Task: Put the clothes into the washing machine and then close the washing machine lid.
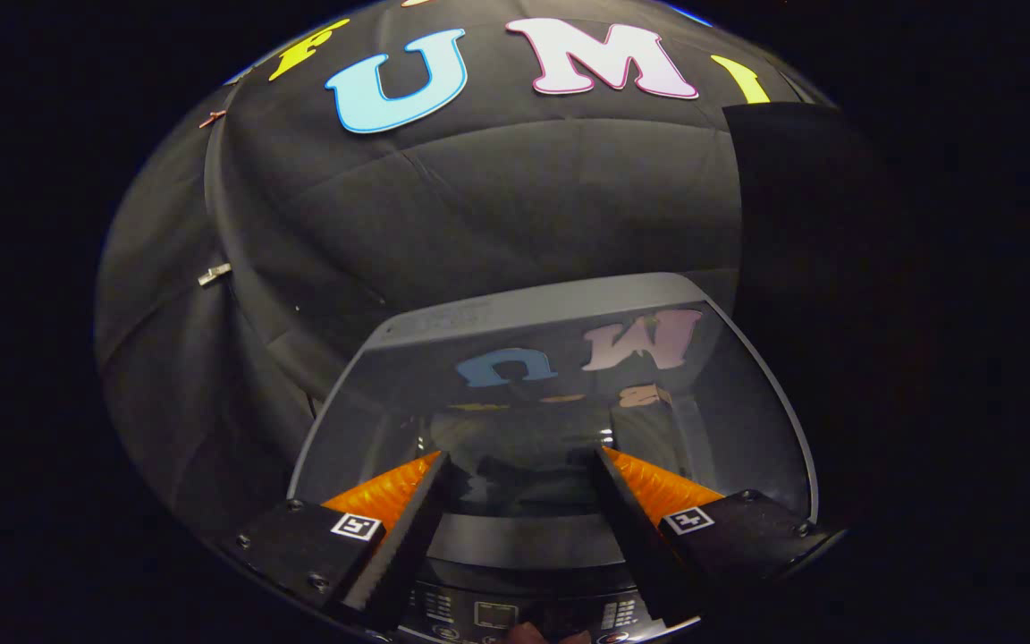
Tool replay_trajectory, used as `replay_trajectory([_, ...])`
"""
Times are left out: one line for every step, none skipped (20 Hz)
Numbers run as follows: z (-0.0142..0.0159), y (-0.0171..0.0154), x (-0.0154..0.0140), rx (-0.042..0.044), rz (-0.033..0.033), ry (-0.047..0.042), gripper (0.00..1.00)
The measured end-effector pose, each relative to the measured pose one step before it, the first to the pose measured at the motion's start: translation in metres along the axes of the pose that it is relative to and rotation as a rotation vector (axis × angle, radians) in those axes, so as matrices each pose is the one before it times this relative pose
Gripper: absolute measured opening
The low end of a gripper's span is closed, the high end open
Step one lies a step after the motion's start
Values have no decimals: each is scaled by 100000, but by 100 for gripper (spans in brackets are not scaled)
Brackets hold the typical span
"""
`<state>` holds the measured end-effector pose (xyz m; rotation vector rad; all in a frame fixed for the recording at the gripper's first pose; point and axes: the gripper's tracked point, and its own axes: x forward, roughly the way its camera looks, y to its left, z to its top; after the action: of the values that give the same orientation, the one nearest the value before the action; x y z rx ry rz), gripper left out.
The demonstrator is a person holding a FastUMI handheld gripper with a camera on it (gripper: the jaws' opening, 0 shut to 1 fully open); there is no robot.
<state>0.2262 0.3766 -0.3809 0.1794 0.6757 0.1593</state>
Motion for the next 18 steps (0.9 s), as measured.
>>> replay_trajectory([-97,-10,-230,-1558,-224,-278,97])
replay_trajectory([359,-393,-268,-2644,-801,-321,96])
replay_trajectory([127,33,-106,-2549,-299,-601,96])
replay_trajectory([48,458,424,-2048,-97,-682,97])
replay_trajectory([115,63,-51,-1188,117,-933,99])
replay_trajectory([601,-93,-612,-773,203,-745,99])
replay_trajectory([441,-28,-365,-622,18,-974,99])
replay_trajectory([198,302,-913,-639,154,-1036,98])
replay_trajectory([239,279,-635,-741,147,-902,99])
replay_trajectory([426,125,-446,-609,288,-1032,99])
replay_trajectory([599,188,-461,-22,666,-1404,98])
replay_trajectory([717,4,-981,-10,1315,-1763,99])
replay_trajectory([768,191,-573,13,908,-1745,99])
replay_trajectory([875,95,-567,-254,380,-1848,99])
replay_trajectory([903,158,-788,-477,438,-2149,99])
replay_trajectory([1030,144,-823,-825,174,-2358,99])
replay_trajectory([1110,50,-653,-1238,-132,-2626,98])
replay_trajectory([1245,54,-619,-1332,25,-2918,98])
